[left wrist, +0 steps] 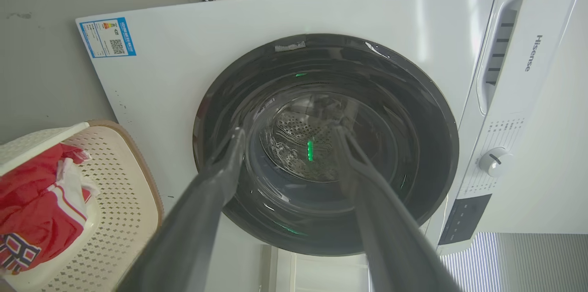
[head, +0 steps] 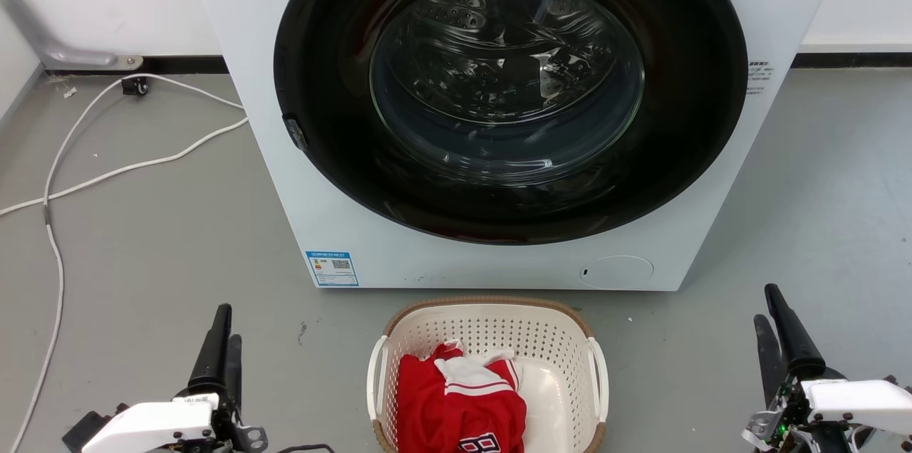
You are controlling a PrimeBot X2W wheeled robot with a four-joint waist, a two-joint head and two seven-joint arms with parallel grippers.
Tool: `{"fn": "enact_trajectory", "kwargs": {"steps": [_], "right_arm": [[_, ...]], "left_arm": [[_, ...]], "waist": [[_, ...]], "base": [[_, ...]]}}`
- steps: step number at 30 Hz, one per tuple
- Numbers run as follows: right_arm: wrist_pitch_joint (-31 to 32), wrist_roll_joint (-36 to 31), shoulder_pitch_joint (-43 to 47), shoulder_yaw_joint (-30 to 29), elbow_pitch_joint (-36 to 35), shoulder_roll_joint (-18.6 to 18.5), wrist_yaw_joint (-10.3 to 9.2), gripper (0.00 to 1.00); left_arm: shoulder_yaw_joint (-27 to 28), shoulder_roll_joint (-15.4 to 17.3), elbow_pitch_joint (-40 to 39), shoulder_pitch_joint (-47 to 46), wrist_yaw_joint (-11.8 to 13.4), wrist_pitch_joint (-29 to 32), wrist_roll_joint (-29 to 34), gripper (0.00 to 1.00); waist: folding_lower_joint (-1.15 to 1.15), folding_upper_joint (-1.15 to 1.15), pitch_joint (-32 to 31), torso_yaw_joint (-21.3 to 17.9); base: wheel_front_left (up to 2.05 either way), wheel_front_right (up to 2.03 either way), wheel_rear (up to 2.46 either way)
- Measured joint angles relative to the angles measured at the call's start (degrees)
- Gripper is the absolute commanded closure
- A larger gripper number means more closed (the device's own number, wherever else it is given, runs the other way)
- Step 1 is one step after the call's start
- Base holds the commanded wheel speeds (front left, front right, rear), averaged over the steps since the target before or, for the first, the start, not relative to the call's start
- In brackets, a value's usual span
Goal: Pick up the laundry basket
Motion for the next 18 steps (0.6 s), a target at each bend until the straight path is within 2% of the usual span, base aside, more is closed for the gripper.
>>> {"fn": "enact_trajectory", "kwargs": {"steps": [9, 14, 18], "right_arm": [[-2.1, -12.9, 0.0, -1.4, -2.5, 0.0, 0.0, 0.0], [-3.3, -22.0, 0.0, -2.2, -5.5, 0.0, 0.0, 0.0], [-4.0, -31.1, 0.0, -1.2, -9.1, 0.0, 0.0, 0.0]], "left_arm": [[2.5, 0.0, -1.5, 0.3, 0.0, -2.1, 6.7, 0.0], [4.5, 0.0, -4.7, 0.4, 0.7, -3.1, 14.6, 0.0], [4.0, 0.0, -8.0, 0.7, 1.6, -4.1, 20.1, 0.0]], "waist": [[0.0, 0.0, -0.1, -0.1], [0.0, 0.0, 0.0, 0.0], [0.0, 0.0, 0.1, 0.0]], "base": [[0.0, 0.0, 0.0], [0.0, 0.0, 0.0], [0.0, 0.0, 0.0]]}}
